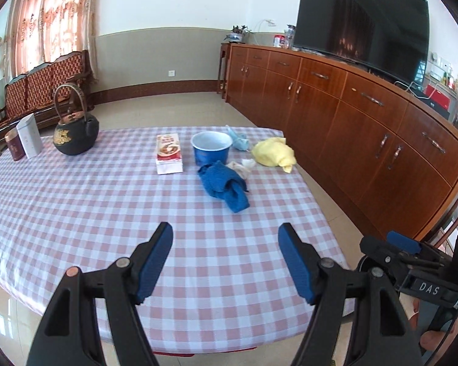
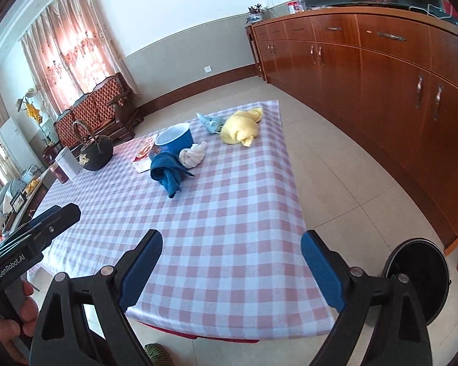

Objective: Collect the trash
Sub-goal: 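Move both tools back toward the table, then grasp the milk carton with the left tool while the right tool grasps the blue bowl-shaped cup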

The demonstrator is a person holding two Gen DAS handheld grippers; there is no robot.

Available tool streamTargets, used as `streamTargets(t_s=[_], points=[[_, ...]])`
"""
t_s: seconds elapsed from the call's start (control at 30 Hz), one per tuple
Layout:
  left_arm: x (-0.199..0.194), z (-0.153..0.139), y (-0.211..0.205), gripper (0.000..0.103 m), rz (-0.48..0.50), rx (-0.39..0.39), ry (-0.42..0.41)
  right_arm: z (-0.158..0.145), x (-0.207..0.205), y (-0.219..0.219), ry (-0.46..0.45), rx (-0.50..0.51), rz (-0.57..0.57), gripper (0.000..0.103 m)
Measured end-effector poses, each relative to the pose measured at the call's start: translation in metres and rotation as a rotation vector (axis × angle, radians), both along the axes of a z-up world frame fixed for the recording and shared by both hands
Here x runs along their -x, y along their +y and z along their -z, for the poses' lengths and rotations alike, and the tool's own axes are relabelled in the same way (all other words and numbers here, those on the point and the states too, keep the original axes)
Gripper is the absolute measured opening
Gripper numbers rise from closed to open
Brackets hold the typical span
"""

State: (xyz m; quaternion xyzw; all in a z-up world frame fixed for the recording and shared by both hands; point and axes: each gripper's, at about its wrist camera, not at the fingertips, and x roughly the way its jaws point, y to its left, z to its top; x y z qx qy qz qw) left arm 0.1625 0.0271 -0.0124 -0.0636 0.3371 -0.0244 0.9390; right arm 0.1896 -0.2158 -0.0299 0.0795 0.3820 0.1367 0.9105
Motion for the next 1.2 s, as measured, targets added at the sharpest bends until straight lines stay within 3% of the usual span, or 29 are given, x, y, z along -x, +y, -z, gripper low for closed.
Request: streamTargets(t_s=[0.4,0.83,1.2], points=[[-0.065,0.018,0.047,0.073,-0.106,-0.019,0.031,0.004,-0.082,0.070,-0.017,0.035,-0.098,0.094],[-0.133,0.044,0.063,0.073,-0.118,-0.024,0.078,0.016,-0.174,0.122,-0.016,0.091,-0.123,0.094],[-0.178,0.056,0.063,0.073,-0.101,-0.030,0.099,0.035,-0.222,0.146,0.009,0.101,-0.143,0.094]])
